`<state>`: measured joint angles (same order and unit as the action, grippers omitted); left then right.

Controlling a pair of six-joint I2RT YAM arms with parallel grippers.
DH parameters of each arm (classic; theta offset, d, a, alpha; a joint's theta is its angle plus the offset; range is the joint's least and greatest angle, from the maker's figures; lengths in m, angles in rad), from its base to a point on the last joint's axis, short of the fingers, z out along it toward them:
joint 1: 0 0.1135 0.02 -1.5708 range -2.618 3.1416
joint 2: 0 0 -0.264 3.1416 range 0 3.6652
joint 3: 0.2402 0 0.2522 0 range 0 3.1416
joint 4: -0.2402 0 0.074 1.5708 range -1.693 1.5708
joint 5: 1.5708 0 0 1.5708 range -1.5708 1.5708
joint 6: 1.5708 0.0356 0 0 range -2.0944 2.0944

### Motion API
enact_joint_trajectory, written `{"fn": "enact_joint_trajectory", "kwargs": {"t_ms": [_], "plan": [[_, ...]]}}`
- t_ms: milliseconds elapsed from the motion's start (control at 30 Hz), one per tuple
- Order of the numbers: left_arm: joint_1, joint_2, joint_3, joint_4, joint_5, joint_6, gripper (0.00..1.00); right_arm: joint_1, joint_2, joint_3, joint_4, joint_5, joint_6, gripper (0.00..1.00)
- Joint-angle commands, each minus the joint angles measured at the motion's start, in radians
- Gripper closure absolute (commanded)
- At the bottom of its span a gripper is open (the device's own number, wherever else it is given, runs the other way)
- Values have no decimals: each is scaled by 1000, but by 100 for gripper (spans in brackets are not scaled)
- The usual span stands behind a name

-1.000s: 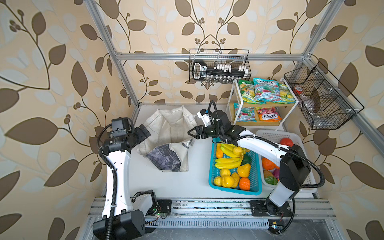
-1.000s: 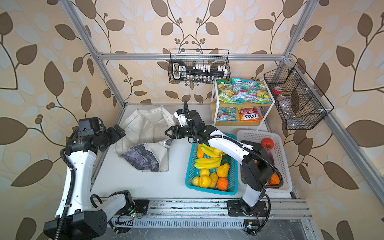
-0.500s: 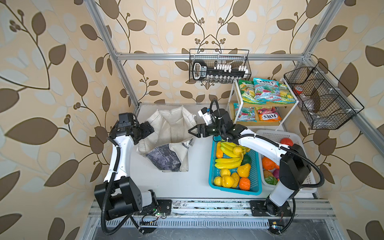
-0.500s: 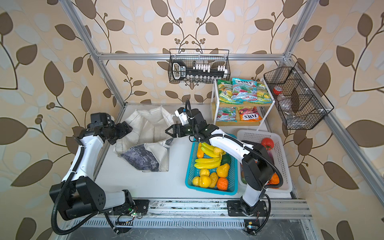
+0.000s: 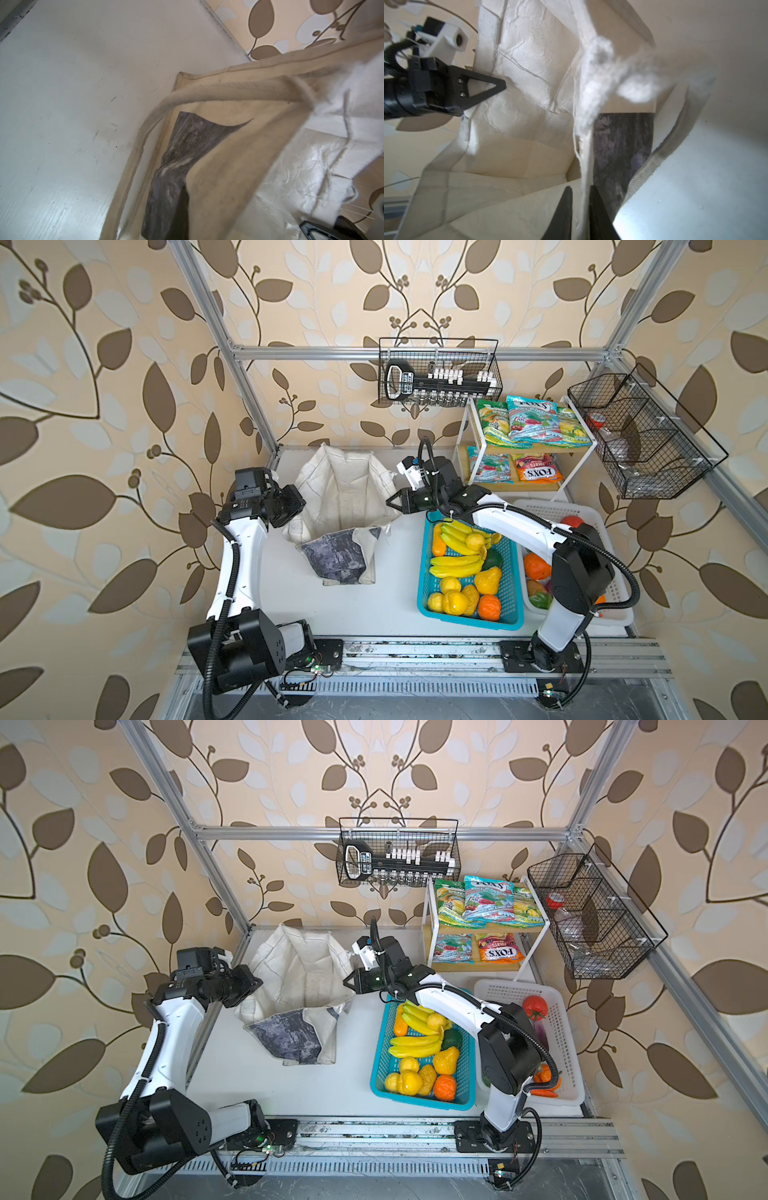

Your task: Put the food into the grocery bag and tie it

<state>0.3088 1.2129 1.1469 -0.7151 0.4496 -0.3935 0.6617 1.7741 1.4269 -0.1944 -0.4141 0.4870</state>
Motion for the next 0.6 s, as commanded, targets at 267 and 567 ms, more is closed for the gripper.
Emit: {"fn": "enact_joint_trajectory", "kwargs": {"t_ms": [267, 567], "plan": [[3, -169, 182, -134, -152, -35, 100, -35, -173, -3, -344, 172, -213, 100], [3, -259, 34, -76, -89, -48, 100, -57, -229, 30, -546, 321, -232, 100]]}}
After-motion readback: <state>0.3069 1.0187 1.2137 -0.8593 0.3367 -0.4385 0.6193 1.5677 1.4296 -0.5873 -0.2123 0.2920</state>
